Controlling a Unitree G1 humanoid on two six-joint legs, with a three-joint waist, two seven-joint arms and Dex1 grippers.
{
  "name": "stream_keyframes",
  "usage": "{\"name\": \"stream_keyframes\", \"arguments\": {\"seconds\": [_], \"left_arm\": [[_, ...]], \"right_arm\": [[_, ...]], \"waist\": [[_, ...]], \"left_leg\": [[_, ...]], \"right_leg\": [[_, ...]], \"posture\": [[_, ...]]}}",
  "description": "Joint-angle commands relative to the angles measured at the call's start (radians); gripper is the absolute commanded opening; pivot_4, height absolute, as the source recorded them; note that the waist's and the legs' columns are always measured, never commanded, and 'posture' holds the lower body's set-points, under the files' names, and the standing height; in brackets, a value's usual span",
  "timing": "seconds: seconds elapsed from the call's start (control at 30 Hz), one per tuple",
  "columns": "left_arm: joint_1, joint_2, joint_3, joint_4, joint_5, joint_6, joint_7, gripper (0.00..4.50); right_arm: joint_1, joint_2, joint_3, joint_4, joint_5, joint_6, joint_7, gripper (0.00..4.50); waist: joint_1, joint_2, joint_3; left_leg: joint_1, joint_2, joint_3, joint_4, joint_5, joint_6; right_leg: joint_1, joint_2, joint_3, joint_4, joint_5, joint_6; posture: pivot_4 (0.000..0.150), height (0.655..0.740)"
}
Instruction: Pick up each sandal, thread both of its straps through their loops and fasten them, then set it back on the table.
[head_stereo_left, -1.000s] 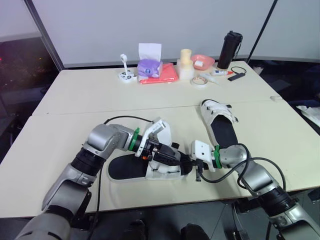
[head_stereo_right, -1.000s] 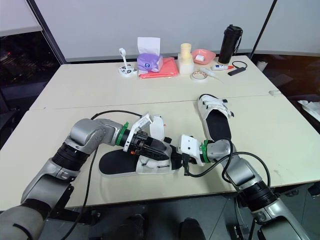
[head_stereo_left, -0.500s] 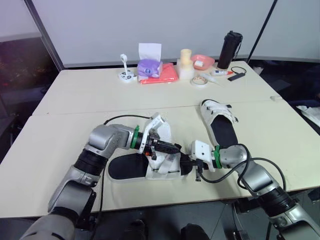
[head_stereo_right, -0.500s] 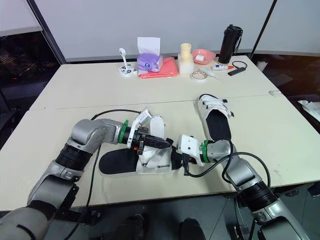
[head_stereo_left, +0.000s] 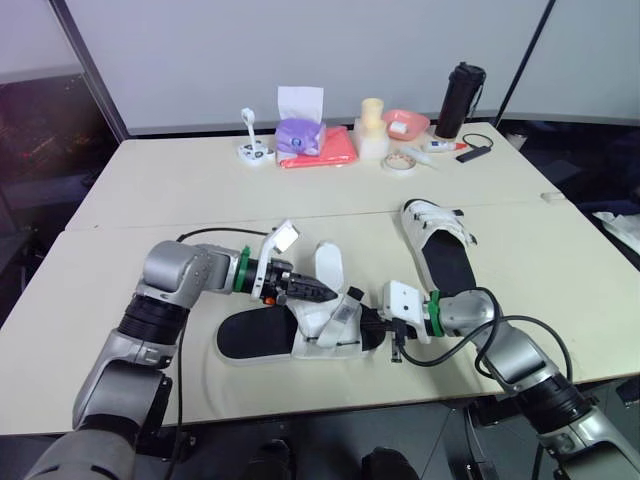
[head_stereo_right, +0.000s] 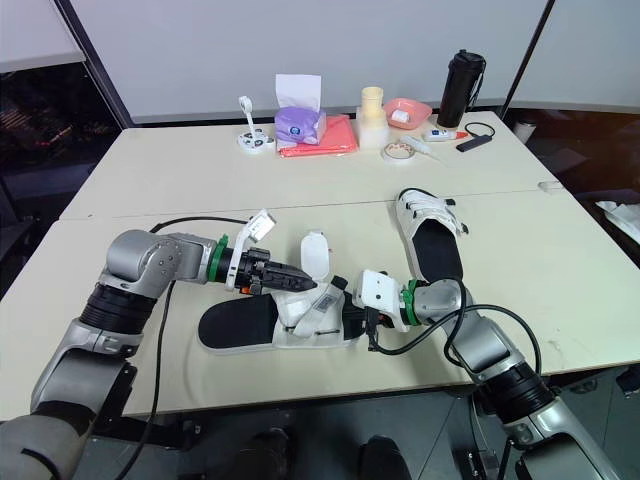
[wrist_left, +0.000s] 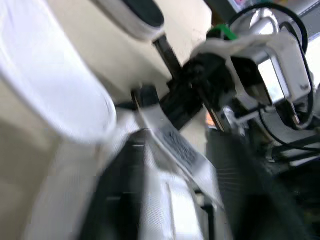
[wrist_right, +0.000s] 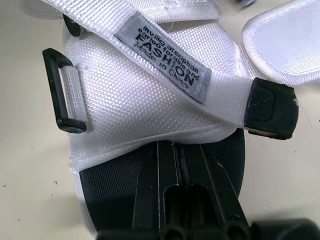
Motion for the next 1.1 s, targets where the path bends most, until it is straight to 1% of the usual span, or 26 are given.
{"name": "stream_keyframes", "arguments": {"seconds": [0.03,0.07,0.1,0.37,0.5,0.7,0.83,0.97,1.1], "left_arm": [[-0.028,-0.018,0.046,0.021,-0.047,0.082,0.021,3.71],[-0.039,-0.029,0.057,0.035,-0.057,0.110,0.031,4.14],[-0.046,-0.037,0.065,0.046,-0.063,0.130,0.039,4.47],[-0.098,-0.089,0.076,0.140,-0.071,0.228,0.088,4.47],[-0.107,-0.082,0.042,0.125,-0.088,0.255,0.070,4.47],[-0.119,-0.057,-0.037,0.100,-0.090,0.265,0.043,4.47],[-0.174,-0.025,-0.142,0.084,-0.072,0.246,0.009,4.47],[-0.205,-0.007,-0.214,0.089,-0.055,0.223,-0.015,4.47],[-0.217,-0.009,-0.237,0.104,-0.049,0.213,-0.031,4.47]], "right_arm": [[0.024,-0.020,0.017,0.063,-0.068,0.024,-0.015,0.00],[0.024,-0.019,0.018,0.064,-0.070,0.023,-0.016,0.00],[0.023,-0.018,0.018,0.065,-0.071,0.023,-0.016,0.00],[0.018,-0.019,0.019,0.072,-0.078,0.017,-0.017,0.00],[0.022,-0.022,0.017,0.071,-0.081,0.015,-0.019,0.00],[0.020,-0.023,0.017,0.072,-0.085,0.015,-0.018,0.00],[0.013,-0.020,0.021,0.085,-0.090,0.006,-0.018,0.00],[0.011,-0.014,0.022,0.085,-0.094,0.006,-0.023,0.00],[0.018,-0.012,0.022,0.079,-0.094,0.008,-0.030,0.00]], "waist": [[0.000,0.000,0.000],[0.000,0.000,0.000],[0.000,0.000,0.000],[-0.001,0.000,0.000],[-0.001,0.000,0.000],[-0.001,0.000,0.000],[-0.001,0.000,0.000],[-0.002,0.000,0.000],[-0.002,0.000,0.000]], "left_leg": [[0.000,0.000,0.000,0.000,0.000,0.000],[0.000,0.000,0.000,0.000,0.000,0.000],[0.000,0.000,0.000,0.000,0.000,0.000],[0.000,0.000,0.000,0.000,0.000,0.000],[0.000,0.000,0.000,0.000,0.000,0.000],[0.000,0.000,0.000,0.000,0.000,0.000],[0.000,0.000,0.000,0.000,0.000,0.000],[0.001,0.000,0.000,0.000,0.000,0.000],[0.001,0.000,0.000,0.000,0.000,0.000]], "right_leg": [[0.000,0.000,0.000,0.000,0.000,0.000],[0.000,0.000,0.000,0.000,0.000,0.000],[0.000,0.000,0.000,0.000,0.000,0.000],[0.000,0.000,0.000,0.000,0.000,0.001],[0.000,0.000,0.000,0.000,0.000,0.001],[0.001,0.000,0.000,0.000,0.000,0.001],[0.001,0.000,0.000,0.000,0.000,0.001],[0.001,0.000,0.000,0.000,0.000,0.001],[0.000,0.000,0.000,0.000,0.000,0.001]], "posture": [[0.150,0.7400],[0.150,0.7400],[0.150,0.7400],[0.150,0.7400],[0.150,0.7400],[0.150,0.7400],[0.150,0.7400],[0.150,0.7400],[0.150,0.7400]]}}
